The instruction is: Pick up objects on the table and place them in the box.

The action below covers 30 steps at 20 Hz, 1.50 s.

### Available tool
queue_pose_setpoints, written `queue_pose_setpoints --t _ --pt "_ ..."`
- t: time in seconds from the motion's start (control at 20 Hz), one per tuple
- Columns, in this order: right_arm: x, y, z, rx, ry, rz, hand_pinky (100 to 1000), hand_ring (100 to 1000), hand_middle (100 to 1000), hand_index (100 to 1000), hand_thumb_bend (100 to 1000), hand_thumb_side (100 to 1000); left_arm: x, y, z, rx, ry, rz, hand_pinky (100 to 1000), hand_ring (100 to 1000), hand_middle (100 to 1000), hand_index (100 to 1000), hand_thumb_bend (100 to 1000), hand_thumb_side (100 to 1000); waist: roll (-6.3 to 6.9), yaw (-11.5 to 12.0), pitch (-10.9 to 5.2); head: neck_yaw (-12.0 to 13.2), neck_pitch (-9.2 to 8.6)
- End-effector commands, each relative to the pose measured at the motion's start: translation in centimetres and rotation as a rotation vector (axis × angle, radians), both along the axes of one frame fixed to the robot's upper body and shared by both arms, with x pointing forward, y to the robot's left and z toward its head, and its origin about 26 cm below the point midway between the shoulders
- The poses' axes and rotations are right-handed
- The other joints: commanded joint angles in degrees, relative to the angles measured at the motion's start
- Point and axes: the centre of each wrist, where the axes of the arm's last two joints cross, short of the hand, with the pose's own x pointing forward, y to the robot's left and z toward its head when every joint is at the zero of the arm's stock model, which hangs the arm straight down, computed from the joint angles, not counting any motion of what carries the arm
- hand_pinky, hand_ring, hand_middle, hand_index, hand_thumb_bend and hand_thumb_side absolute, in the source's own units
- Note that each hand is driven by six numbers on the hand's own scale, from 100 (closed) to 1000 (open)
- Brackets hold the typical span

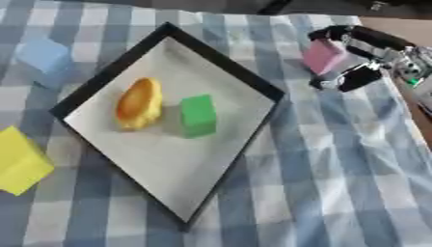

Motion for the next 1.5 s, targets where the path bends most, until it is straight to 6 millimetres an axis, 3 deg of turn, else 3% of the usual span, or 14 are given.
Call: queue_pose_setpoints --t 0.05,0.55,0.85,1.3,1.5 --pt "-0.6 -0.88 1.7 -0.025 -0.028 -0.038 904 892 871 949 324 345 -0.28 0.04 0.76 0.011 -0.027 -0.004 818 679 616 832 100 774 -0.62 -0.04 -0.27 -0.22 -0.79" --pt "-0.6 -1.13 1.06 -0.013 -0.026 -0.066 870 852 847 934 241 218 -0.28 -0.01 0.72 0.012 -0.022 -0.006 818 678 615 832 100 777 -0.65 -0.28 0.28 -0.16 -1.19" --pt "-0.56 -1.28 0.81 0.013 -0.047 -0.076 851 827 792 891 100 121 -0.3 -0.01 0.64 0.012 -0.018 -0.005 819 677 614 832 100 779 -0.55 -0.65 0.49 -0.15 -0.93" --pt "-0.7 -1.22 1.38 0.087 -0.173 -0.089 781 762 639 764 100 100 -0.31 0.01 0.64 0.015 -0.015 -0.005 819 676 614 832 100 777 -0.49 -1.28 0.11 -0.14 -0.35" --pt "-0.77 -1.05 1.61 0.11 -0.225 -0.091 780 760 618 746 100 100 -0.33 0.08 0.61 0.017 -0.015 -0.004 820 677 615 832 100 776 -0.46 -1.57 -0.3 -0.24 0.05"
